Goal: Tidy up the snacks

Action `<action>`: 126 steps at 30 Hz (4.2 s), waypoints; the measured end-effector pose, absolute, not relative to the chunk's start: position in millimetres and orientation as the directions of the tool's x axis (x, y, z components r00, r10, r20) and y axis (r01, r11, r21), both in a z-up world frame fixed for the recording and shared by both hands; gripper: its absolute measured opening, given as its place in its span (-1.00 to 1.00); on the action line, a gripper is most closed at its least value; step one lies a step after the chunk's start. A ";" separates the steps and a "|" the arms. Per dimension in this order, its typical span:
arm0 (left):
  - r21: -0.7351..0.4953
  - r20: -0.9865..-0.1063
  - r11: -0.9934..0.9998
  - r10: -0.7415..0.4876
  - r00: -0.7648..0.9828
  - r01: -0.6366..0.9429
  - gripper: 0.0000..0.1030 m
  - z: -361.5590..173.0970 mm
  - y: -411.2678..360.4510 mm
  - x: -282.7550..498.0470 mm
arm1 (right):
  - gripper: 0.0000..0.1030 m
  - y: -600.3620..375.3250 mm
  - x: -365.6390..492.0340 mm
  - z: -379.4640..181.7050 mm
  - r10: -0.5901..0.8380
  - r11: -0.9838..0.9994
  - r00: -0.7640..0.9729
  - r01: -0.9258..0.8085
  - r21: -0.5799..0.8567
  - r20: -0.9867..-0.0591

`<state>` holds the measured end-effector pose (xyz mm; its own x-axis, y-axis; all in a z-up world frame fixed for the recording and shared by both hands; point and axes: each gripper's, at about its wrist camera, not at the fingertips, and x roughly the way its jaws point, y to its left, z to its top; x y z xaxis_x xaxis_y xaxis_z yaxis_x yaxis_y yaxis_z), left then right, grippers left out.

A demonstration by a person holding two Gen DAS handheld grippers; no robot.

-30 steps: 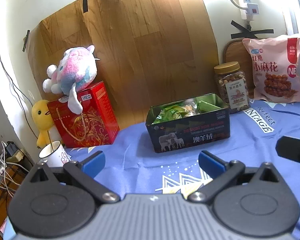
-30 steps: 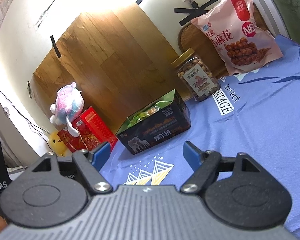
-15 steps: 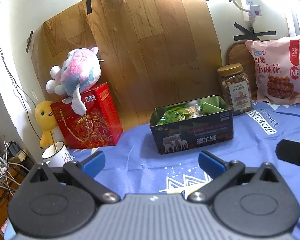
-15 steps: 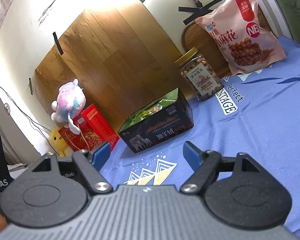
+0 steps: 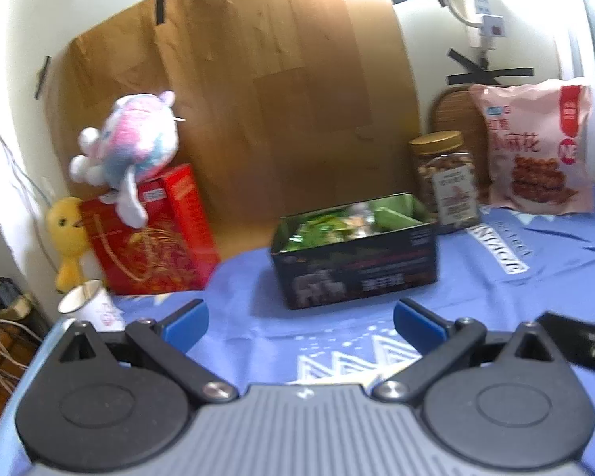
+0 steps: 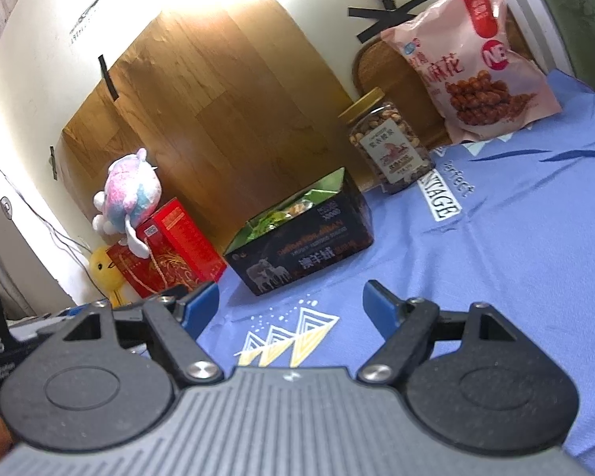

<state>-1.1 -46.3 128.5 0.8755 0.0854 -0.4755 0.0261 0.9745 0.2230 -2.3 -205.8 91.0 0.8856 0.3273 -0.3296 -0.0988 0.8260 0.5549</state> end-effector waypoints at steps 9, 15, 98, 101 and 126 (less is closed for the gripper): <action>0.206 -0.484 0.977 0.047 0.874 0.061 1.00 126.8 -63.9 -5.5 | 0.59 -231.1 -16.8 87.3 0.257 0.827 0.907 -0.027 0.562 -0.335; 0.203 -0.502 0.979 0.075 0.862 0.033 1.00 122.6 -49.5 -6.1 | 0.59 -222.2 -18.7 86.1 0.284 0.834 0.898 -0.058 0.549 -0.337; 0.184 -0.545 0.973 -0.015 0.838 0.137 1.00 108.9 -62.8 11.6 | 0.59 -217.2 -17.3 76.5 0.181 0.873 0.908 0.029 0.486 -0.378; 0.186 -0.545 0.973 -0.012 0.838 0.134 1.00 108.2 -63.0 10.7 | 0.59 -217.6 -17.8 75.6 0.176 0.873 0.910 0.033 0.487 -0.377; 0.163 -0.559 0.976 -0.028 0.828 0.143 1.00 102.7 -58.2 12.5 | 0.59 -215.8 -15.7 70.8 0.215 0.862 0.894 0.016 0.507 -0.392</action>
<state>12.5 -58.2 102.7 0.8284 -0.0279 -0.5595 0.1431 0.9762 0.1632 -15.7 -215.8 70.8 0.8945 0.2146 -0.3923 0.0157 0.8617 0.5071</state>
